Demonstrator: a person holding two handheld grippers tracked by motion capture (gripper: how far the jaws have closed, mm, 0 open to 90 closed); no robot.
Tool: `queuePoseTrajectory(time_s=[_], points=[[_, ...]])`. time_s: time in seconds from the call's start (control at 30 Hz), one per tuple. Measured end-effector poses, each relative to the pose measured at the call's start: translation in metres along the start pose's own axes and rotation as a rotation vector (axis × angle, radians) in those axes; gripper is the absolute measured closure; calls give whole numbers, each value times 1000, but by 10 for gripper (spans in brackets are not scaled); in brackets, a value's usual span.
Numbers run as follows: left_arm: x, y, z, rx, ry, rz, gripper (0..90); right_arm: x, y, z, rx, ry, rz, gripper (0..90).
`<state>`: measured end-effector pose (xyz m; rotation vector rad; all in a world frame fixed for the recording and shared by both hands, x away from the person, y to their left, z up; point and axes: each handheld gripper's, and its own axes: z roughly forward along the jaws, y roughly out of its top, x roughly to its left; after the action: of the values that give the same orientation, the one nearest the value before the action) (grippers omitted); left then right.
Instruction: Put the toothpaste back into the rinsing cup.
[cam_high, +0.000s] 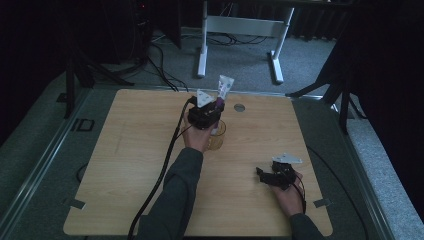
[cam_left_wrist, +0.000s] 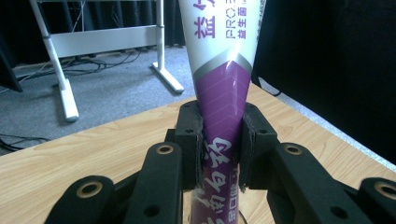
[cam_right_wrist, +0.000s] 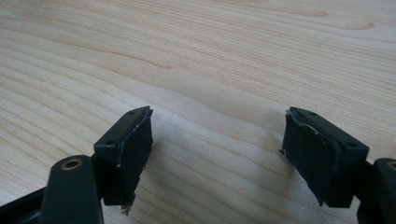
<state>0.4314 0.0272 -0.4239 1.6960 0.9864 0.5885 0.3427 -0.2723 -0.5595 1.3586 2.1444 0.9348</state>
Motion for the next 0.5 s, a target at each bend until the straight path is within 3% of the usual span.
queuePoseTrajectory(time_s=[0.5], points=[[4,-7,9,32,6,14,724,0,0,0,1,1,1,242]])
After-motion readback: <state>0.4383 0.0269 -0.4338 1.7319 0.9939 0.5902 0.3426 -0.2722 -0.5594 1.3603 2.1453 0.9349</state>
